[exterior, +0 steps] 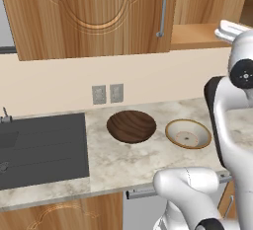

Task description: Open the cabinet. Pick the bowls from the counter and place them in the cabinet. Then close the cabinet.

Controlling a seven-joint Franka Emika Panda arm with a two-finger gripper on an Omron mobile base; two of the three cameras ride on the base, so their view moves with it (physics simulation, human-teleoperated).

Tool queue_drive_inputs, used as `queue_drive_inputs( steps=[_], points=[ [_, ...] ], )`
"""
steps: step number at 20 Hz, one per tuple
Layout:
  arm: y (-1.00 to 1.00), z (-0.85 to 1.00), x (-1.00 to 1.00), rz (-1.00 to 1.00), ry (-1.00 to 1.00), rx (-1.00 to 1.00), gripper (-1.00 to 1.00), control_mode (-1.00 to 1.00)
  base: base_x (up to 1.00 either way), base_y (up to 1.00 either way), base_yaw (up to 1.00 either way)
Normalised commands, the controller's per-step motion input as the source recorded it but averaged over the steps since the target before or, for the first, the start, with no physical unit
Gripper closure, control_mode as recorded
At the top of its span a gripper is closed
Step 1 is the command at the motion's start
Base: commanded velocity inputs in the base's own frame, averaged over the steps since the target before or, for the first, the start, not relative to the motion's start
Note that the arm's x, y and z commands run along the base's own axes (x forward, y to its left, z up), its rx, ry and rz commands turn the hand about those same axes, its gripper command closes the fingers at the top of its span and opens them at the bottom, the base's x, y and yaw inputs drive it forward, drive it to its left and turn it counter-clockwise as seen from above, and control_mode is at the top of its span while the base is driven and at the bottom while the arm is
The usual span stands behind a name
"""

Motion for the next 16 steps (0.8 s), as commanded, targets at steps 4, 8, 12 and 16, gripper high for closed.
queue_drive_inputs(
  steps=[4, 8, 12, 16],
  points=[
    [0.58, 0.04, -0.08, 0.25, 0.03, -0.06, -1.0, -1.0, 0.0, 0.0, 0.0],
    [0.71, 0.0, -0.02, 0.15, 0.0, 0.0, -1.0, -1.0, 0.0, 0.0, 0.0],
    [0.76, 0.0, 0.0, 0.16, 0.0, 0.0, -1.0, -1.0, 0.0, 0.0, 0.0],
    [0.63, 0.0, 0.0, 0.18, 0.0, 0.0, -1.0, -1.0, 0.0, 0.0, 0.0]
  ],
)
